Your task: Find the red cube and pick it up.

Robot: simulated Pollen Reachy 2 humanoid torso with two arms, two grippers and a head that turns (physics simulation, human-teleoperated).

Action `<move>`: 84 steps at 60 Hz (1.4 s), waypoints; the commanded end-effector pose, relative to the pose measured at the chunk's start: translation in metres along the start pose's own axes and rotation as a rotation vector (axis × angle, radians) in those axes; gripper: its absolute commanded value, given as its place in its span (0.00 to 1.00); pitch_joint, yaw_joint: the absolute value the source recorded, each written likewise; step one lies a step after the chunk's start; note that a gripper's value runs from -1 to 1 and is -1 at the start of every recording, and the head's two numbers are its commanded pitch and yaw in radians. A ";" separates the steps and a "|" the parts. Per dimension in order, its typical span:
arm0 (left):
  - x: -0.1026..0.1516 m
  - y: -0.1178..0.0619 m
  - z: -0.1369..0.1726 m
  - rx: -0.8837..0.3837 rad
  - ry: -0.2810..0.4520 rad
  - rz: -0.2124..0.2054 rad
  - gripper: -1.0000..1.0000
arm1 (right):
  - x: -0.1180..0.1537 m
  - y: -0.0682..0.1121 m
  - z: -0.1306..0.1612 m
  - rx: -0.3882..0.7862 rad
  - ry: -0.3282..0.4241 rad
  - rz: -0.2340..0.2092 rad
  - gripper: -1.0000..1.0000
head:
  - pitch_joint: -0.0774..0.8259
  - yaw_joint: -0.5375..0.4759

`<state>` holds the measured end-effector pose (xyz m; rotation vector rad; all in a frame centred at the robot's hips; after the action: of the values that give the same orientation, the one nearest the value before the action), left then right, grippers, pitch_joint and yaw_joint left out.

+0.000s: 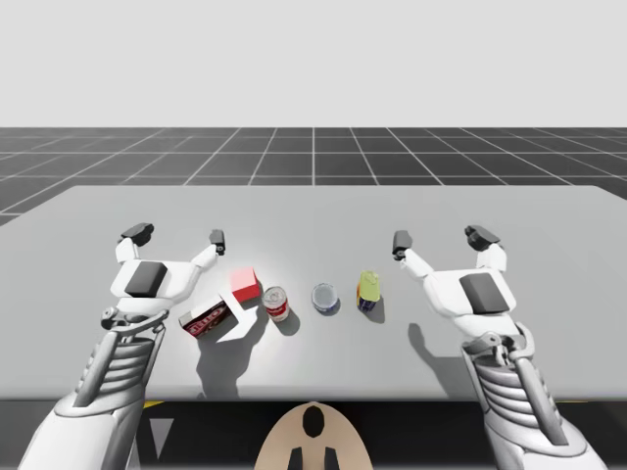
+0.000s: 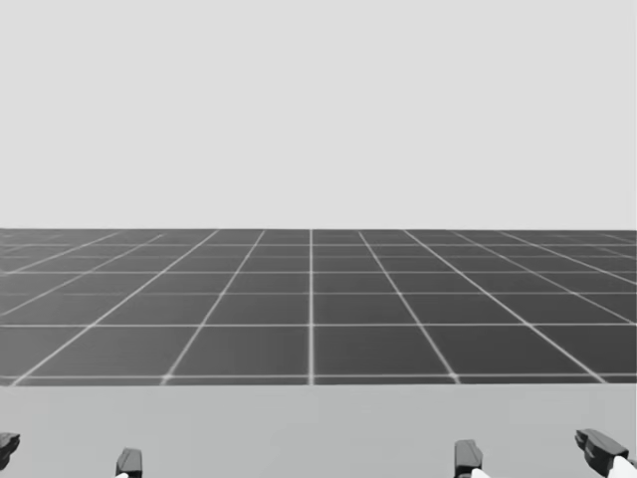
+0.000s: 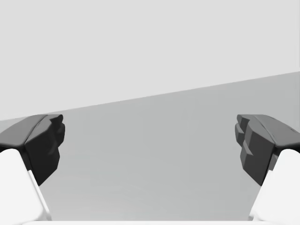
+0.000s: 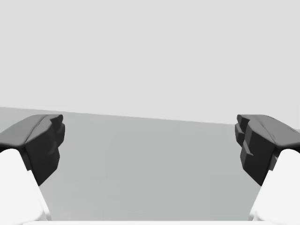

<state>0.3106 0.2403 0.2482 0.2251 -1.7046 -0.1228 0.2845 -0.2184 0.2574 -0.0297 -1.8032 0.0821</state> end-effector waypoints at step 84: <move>0.000 -0.001 0.000 -0.007 0.018 0.014 0.00 | -0.003 0.009 0.002 0.042 0.022 0.001 0.00 | 0.82 0.81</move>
<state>0.3112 0.2393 0.2483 0.2143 -1.6906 -0.1134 0.2840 -0.2132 0.2551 -0.0120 -1.7824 0.1205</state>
